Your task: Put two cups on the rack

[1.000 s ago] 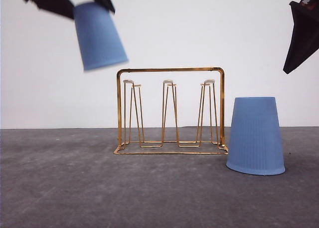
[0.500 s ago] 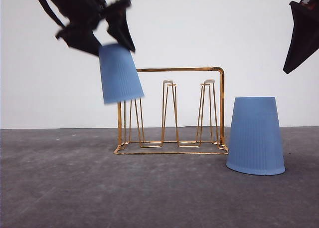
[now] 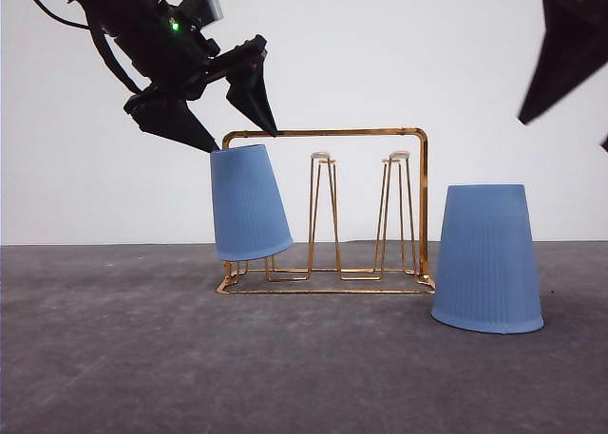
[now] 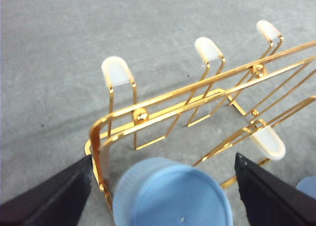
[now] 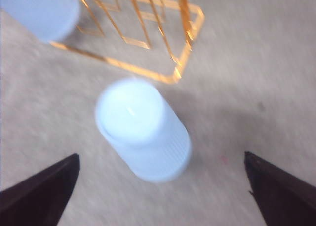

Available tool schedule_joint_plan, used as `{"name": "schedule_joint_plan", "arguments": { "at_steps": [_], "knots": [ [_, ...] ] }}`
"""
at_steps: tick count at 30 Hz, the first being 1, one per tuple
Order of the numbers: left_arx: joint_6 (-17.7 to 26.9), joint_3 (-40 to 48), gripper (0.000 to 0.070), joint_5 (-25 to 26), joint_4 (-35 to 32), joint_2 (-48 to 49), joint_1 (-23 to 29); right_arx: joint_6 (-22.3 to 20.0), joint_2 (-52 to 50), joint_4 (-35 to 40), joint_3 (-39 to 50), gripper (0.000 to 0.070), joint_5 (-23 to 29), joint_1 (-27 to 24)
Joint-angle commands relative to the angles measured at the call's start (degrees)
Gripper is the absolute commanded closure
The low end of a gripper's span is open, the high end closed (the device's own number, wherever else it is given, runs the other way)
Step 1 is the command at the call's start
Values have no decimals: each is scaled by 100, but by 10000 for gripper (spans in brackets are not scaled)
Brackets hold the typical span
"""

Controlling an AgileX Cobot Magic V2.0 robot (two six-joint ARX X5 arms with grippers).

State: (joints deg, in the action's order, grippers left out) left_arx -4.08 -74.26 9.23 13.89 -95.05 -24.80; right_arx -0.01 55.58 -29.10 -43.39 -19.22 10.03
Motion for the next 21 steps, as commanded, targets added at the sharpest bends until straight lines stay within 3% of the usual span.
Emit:
{"name": "schedule_joint_plan", "arguments": {
  "at_steps": [1, 10, 17, 21],
  "knots": [
    [17, -258, 144, 28, 39, 70, -35, -16, 137, 159, -108, 1, -44, 90],
    [289, -707, 147, -5, 1140, 986, -31, 111, 1058, 985, -108, 0, -22, 544],
    [671, -622, 149, -883, 2677, 1614, 94, 105, 1888, 1557, -108, 0, 248, 668],
    [654, -374, 149, -889, 3061, 1769, 173, 103, 2316, 1789, -109, 21, 245, 674]
  ]
}}
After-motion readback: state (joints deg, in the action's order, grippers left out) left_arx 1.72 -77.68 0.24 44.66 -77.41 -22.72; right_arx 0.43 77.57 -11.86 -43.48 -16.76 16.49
